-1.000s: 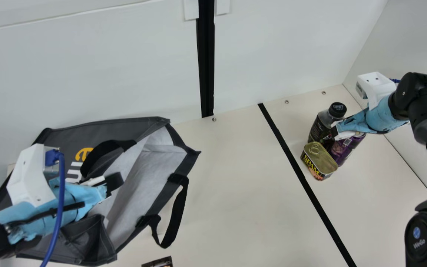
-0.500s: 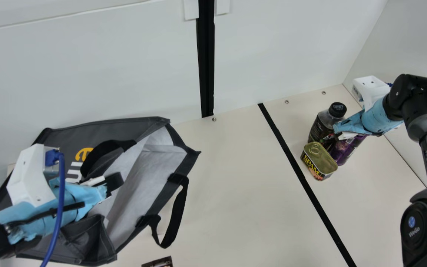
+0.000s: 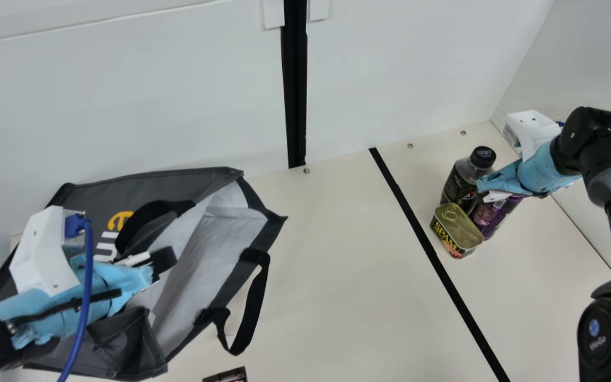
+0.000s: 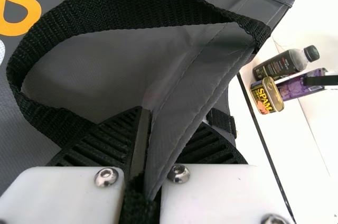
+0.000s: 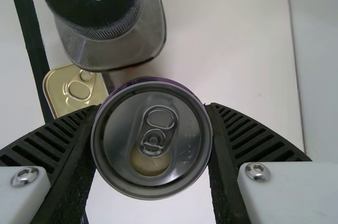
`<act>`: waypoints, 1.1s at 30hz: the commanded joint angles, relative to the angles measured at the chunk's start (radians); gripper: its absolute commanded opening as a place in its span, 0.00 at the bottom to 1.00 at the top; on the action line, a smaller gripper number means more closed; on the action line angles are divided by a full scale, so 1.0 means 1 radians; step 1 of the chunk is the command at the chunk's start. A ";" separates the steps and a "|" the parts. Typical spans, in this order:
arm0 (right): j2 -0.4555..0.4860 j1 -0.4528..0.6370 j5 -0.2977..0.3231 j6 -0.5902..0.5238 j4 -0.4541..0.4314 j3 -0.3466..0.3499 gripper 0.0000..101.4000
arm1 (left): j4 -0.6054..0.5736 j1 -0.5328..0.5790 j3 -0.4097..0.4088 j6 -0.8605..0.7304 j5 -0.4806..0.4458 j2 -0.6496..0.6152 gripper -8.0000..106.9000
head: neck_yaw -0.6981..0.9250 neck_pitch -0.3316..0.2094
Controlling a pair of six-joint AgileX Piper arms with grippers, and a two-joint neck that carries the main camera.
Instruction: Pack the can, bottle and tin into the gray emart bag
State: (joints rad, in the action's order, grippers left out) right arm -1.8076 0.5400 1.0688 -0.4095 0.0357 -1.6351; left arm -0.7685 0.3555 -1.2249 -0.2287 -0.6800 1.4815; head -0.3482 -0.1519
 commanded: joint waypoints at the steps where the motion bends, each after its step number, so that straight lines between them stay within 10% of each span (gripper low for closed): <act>1: 0.019 0.003 -0.009 -0.004 -0.001 0.008 0.00 | 0.000 0.000 0.000 0.000 0.000 0.000 0.16 | -0.001 -0.023; 33: 0.374 0.029 0.013 -0.041 -0.019 0.172 0.00 | 0.000 0.000 0.000 0.000 0.000 0.000 0.16 | -0.001 -0.023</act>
State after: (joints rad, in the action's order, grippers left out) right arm -1.4426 0.5698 1.0771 -0.4509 0.0137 -1.4646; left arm -0.7685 0.3555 -1.2249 -0.2287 -0.6800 1.4815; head -0.3467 -0.1519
